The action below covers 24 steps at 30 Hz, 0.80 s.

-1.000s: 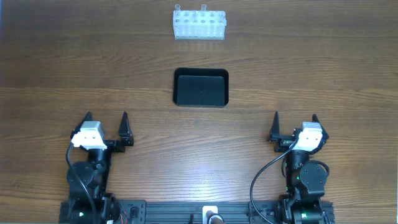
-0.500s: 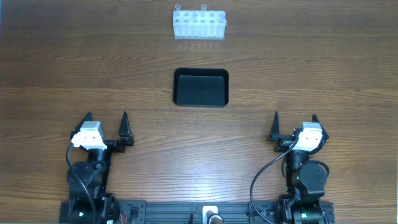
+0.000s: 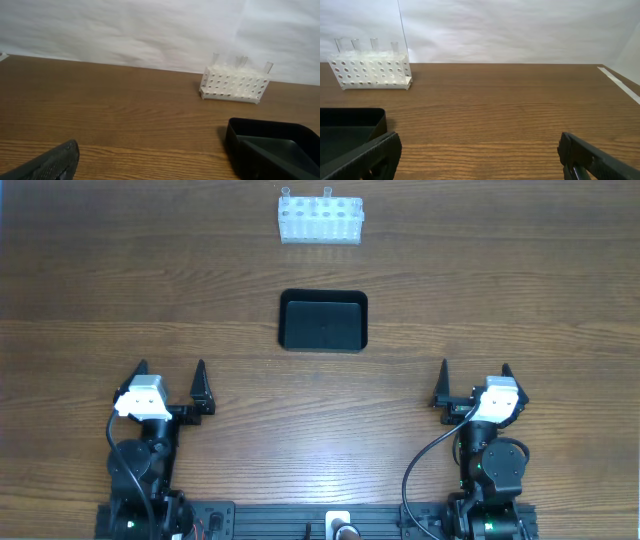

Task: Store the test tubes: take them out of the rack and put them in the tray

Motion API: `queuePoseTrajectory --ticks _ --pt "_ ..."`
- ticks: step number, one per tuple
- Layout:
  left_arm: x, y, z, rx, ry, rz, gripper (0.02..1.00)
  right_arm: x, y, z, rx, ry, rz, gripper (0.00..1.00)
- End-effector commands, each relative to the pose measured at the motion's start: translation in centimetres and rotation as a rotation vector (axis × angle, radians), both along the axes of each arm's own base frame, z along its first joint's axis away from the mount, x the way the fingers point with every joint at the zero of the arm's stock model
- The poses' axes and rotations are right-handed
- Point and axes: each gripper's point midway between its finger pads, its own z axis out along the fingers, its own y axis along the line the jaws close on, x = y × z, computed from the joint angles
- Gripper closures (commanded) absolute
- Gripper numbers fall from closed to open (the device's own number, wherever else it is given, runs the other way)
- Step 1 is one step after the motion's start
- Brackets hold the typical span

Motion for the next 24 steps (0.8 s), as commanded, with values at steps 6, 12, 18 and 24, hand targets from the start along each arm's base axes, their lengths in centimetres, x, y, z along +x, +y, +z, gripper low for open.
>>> queuePoseTrajectory --ticks 6,12,18,24 --pt "0.0 -0.3 -0.2 0.013 0.001 -0.015 0.018 0.0 0.0 -0.2 0.004 0.0 0.001 0.009" --pt "0.4 -0.3 2.4 0.005 -0.101 -0.014 0.02 0.0 0.0 -0.2 0.004 0.0 0.001 0.007" --pt "1.9 -0.3 6.8 0.008 -0.233 -0.013 0.02 0.0 0.0 -0.2 0.003 0.0 0.001 0.007" --pt "5.6 -0.9 8.6 0.008 -0.195 -0.041 0.02 0.0 0.0 -0.2 0.004 0.0 0.001 0.007"
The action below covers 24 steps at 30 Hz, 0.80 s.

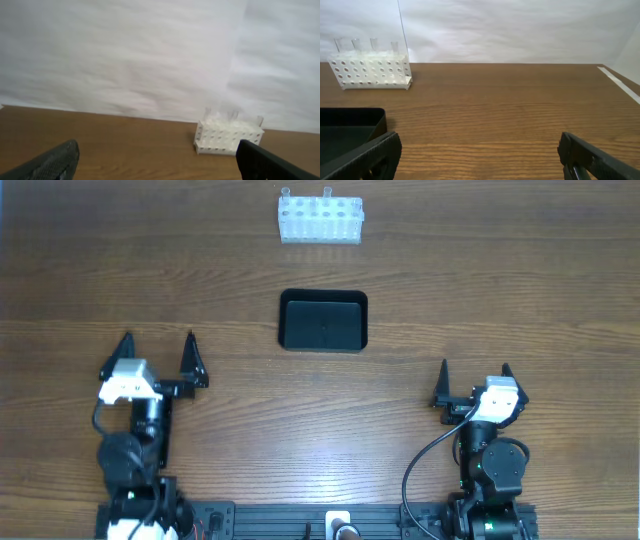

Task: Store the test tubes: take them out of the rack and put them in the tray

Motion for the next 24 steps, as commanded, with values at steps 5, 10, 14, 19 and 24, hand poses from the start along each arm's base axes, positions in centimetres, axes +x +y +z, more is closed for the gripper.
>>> queuePoseTrajectory --ticks 5,10,14,19,24 --pt "7.6 -2.3 2.4 0.022 0.126 -0.097 0.023 0.0 0.0 -0.2 0.002 -0.001 0.001 0.007" --pt "12.8 -4.2 2.7 0.03 0.223 -0.115 0.023 0.0 0.0 -0.2 0.002 -0.001 0.001 0.009" --pt "17.3 -6.1 2.5 0.043 0.302 -0.098 0.018 0.0 0.0 -0.2 0.002 -0.001 0.001 0.007" --pt "21.3 -8.6 1.3 0.058 0.363 -0.122 0.023 0.0 0.0 -0.2 0.002 -0.001 0.001 0.009" --pt "24.9 -10.6 -1.0 0.073 0.412 -0.127 0.02 0.0 0.0 -0.2 0.002 -0.001 0.001 0.009"
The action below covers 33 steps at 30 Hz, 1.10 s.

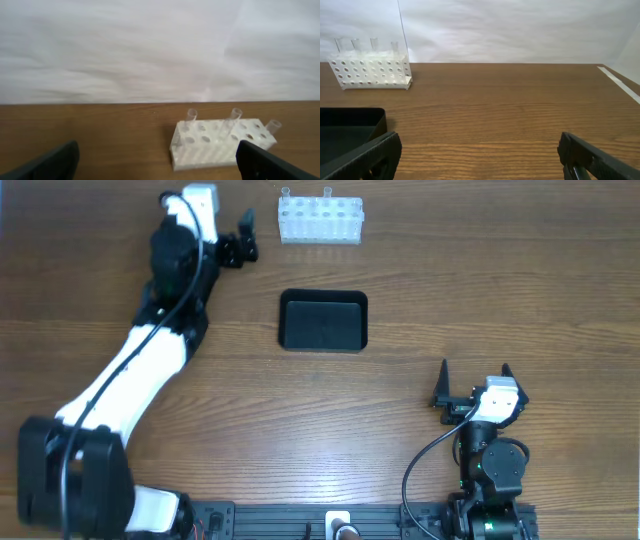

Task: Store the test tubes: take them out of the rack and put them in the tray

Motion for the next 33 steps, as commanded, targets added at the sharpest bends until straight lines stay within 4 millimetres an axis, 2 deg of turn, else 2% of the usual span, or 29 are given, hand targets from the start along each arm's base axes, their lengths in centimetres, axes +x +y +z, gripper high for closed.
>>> queuePoseTrajectory --ticks 1,10,14,23,33 --pt "3.7 -1.8 -1.9 0.032 0.033 0.003 0.02 0.0 0.0 -0.2 0.003 0.0 0.001 0.007" --pt "9.6 -4.9 -5.9 0.062 0.15 -0.024 0.02 0.0 -0.1 -0.2 0.003 0.0 0.0 0.007" --pt "11.2 -6.0 -7.5 0.063 0.161 -0.033 0.02 0.0 0.0 -0.2 0.003 0.0 0.001 0.009" --pt "12.0 -7.5 -10.2 0.07 0.18 -0.054 0.018 0.0 -0.1 -0.2 0.003 0.0 0.0 0.009" --pt "12.5 -8.1 -11.7 0.068 0.168 -0.06 0.023 0.0 0.0 -0.2 0.003 0.0 0.001 0.007"
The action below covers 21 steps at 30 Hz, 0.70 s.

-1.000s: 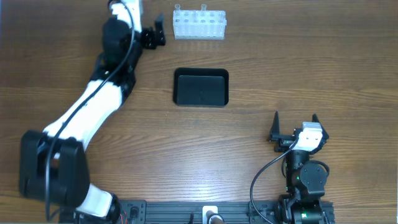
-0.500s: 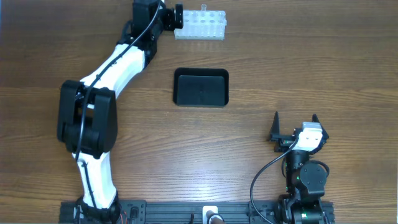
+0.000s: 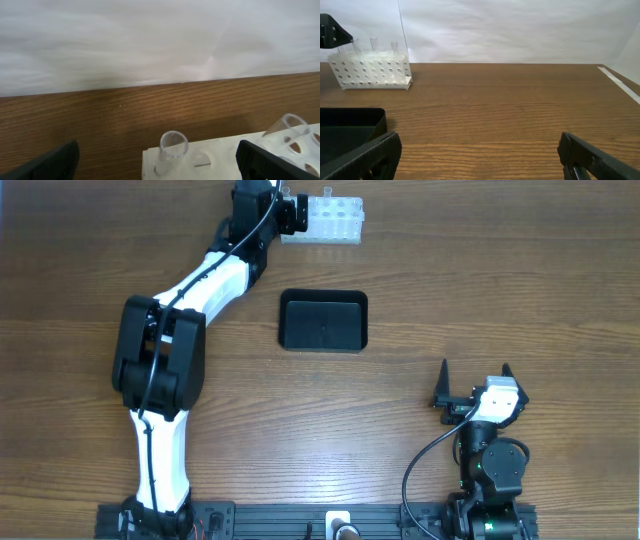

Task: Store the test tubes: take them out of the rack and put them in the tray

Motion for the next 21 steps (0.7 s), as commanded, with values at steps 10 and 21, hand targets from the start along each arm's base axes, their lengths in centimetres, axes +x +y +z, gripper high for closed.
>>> queuePoseTrajectory --ticks 10,21 --pt "0.7 0.1 -0.4 0.028 -0.021 0.028 0.194 0.0 0.0 -0.2 0.003 0.0 0.001 0.007" --pt "1.1 -0.9 -1.2 0.024 -0.051 0.014 0.299 0.0 0.0 -0.2 0.003 0.0 0.001 0.009"
